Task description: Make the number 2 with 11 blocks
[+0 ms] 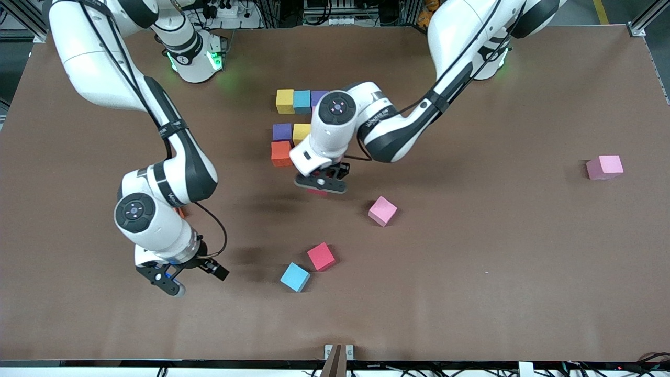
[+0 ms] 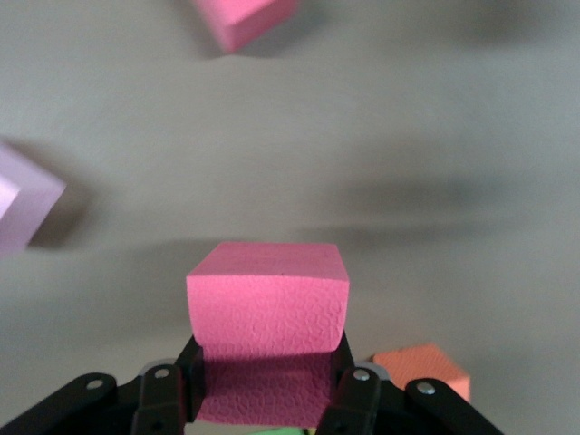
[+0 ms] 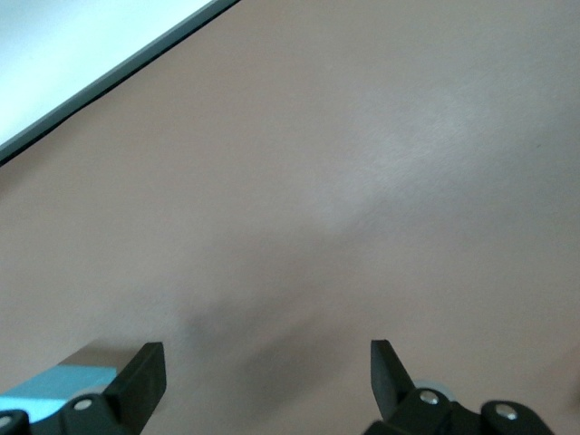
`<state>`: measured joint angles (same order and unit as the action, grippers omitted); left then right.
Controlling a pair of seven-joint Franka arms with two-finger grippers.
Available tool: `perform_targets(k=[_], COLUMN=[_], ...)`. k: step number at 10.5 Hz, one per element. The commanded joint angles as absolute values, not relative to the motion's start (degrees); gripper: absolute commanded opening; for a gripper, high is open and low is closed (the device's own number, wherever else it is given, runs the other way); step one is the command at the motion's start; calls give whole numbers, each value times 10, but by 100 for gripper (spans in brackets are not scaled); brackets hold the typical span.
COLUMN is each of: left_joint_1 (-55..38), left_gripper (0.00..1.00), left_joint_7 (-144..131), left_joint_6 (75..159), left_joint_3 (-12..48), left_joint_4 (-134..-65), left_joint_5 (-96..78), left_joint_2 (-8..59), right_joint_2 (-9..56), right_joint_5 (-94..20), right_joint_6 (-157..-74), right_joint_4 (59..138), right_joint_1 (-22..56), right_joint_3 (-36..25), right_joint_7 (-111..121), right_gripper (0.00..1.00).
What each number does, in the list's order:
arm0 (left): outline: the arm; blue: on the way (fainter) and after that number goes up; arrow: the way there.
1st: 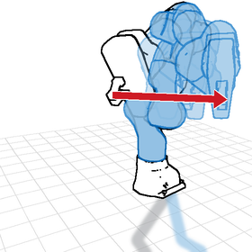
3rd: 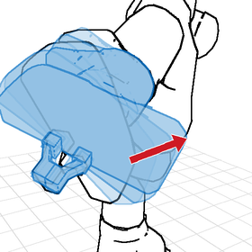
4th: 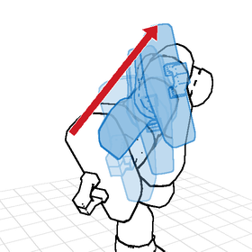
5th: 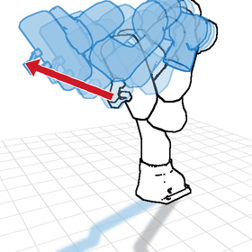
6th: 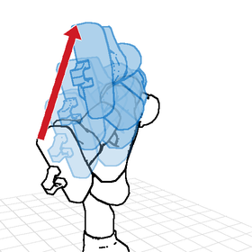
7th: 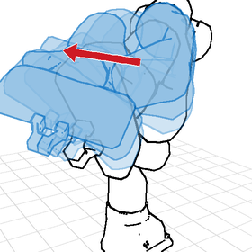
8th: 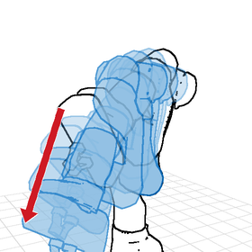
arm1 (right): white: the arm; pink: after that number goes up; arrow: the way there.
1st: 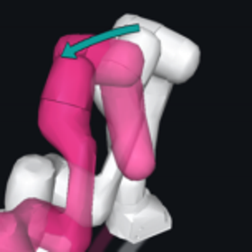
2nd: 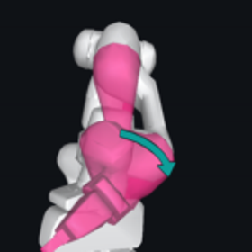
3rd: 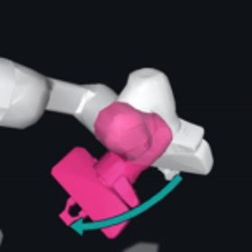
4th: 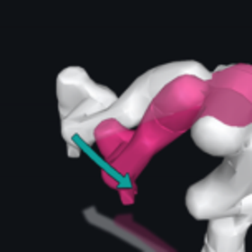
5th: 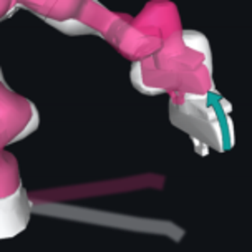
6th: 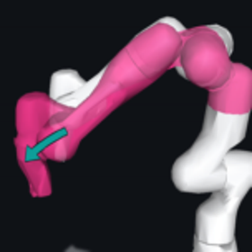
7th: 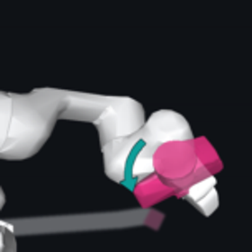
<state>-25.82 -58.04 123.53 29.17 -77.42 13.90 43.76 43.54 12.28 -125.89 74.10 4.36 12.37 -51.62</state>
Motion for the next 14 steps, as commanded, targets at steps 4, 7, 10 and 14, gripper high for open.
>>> perform_targets(k=[4,7,10,14], left_joint_1=[-267,-314,-368,-374], left_gripper=[0,0,0,0], left_joint_7=[-843,-821,-818,-763], left_joint_6=[1230,1236,1249,1224], left_joint_3=[290,286,255,222], left_joint_4=[-766,-750,-724,-732], left_joint_5=[127,144,144,143], left_joint_2=[445,452,471,483], right_joint_2=[432,432,432,432], right_joint_5=[123,123,123,123], right_joint_6=[-1186,-1182,-1182,-1182], right_joint_4=[733,736,735,735], right_joint_1=[-20,-29,-31,-30], right_joint_3=[133,133,133,133], right_joint_7=[-432,-410,-409,-412], right_gripper=[100,100,100,100])
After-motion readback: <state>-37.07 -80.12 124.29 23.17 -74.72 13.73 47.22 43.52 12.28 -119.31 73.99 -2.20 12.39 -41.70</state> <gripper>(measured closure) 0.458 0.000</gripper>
